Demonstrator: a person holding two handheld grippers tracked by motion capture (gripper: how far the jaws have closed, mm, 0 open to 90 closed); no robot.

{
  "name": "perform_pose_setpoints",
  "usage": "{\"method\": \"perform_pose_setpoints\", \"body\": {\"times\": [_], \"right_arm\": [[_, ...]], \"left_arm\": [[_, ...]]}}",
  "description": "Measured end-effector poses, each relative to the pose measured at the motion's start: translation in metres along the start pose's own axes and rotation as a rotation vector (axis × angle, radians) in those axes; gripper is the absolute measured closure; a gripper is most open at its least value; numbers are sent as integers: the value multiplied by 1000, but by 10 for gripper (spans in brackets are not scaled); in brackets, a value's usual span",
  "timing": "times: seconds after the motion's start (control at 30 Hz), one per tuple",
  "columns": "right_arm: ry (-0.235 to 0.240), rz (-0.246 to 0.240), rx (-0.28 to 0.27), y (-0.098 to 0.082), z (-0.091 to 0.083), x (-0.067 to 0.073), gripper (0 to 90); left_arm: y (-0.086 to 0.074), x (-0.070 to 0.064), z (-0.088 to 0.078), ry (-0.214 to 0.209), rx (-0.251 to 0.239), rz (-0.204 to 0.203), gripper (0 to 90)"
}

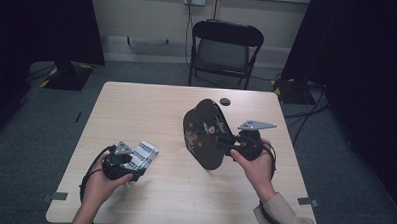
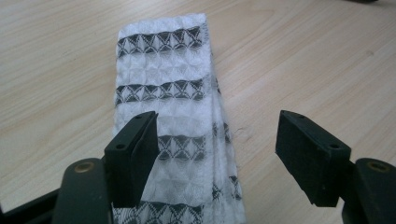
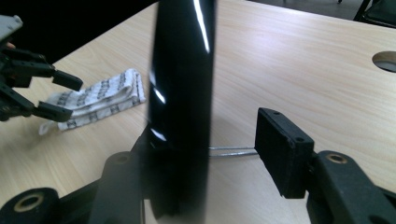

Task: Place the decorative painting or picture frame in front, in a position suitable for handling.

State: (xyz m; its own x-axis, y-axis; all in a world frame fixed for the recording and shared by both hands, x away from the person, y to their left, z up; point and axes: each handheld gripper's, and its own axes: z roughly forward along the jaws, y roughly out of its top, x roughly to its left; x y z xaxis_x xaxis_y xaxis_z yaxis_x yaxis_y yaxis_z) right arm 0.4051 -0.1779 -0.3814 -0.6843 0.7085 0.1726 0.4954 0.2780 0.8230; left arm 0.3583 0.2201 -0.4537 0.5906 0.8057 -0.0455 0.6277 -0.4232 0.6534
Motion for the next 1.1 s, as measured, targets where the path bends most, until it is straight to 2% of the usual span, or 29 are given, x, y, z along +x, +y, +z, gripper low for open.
{"method": "perform_pose_setpoints", "body": {"times": [0.17, 0.37, 0.47, 0.67, 0.8, 0.93, 1.07, 1.1], "right_arm": [[16, 0, 7, -11, 4, -4, 471], [17, -45, 32, -22, 7, -2, 471], [21, -47, 35, -28, 7, -3, 482], [37, -61, 42, -38, 7, -3, 523], [45, -53, 43, -43, 8, -2, 536], [51, -50, 38, -46, 8, -2, 565], [54, -75, 46, -47, 8, 0, 594], [42, -78, 42, -47, 7, 1, 598]], "left_arm": [[-2, 2, -2, 1, 2, -15, 298], [-4, 3, -5, 9, -6, -32, 298], [-4, 3, -5, 9, -8, -39, 297], [-4, 4, -6, 41, -19, -65, 259], [-4, 6, -5, 35, -32, -88, 235], [-3, 8, -4, 30, -32, -90, 195], [-2, 10, -4, 34, -24, -75, 149], [-2, 11, -3, 35, -23, -73, 149]]}}
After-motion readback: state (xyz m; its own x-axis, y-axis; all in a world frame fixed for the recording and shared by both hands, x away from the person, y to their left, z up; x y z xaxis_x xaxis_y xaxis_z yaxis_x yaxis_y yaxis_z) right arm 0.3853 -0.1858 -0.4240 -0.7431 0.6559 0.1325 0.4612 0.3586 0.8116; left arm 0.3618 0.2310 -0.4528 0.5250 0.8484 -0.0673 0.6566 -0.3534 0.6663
